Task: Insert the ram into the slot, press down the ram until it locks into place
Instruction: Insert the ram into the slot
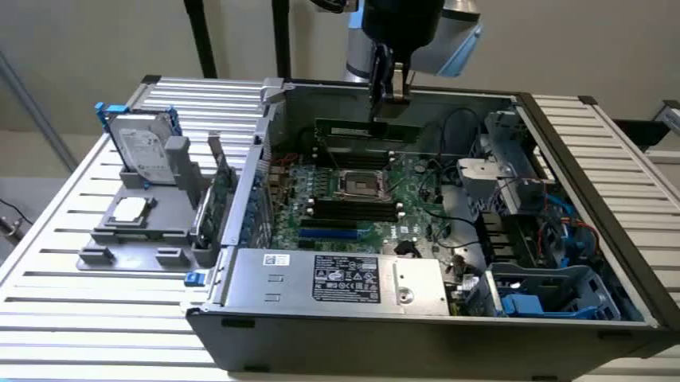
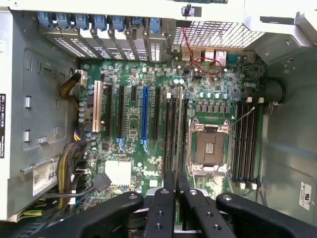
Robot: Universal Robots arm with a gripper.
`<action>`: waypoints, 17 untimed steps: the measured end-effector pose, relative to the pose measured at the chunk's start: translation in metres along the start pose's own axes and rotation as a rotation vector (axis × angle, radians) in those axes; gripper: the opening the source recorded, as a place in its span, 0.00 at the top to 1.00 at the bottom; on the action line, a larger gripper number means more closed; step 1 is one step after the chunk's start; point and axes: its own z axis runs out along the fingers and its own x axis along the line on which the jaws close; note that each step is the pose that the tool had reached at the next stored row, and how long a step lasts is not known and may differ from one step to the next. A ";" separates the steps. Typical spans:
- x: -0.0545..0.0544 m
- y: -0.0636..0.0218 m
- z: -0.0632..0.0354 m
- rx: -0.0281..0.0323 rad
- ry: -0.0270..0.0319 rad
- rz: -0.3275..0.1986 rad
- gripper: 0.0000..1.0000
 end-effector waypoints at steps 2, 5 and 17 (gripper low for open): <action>0.000 0.0000 0.0000 0.0000 0.0000 0.000 0.87; 0.000 0.0000 0.0000 0.0000 0.0000 0.000 0.87; -0.002 -0.0003 0.0060 -0.0001 0.0006 -0.001 0.87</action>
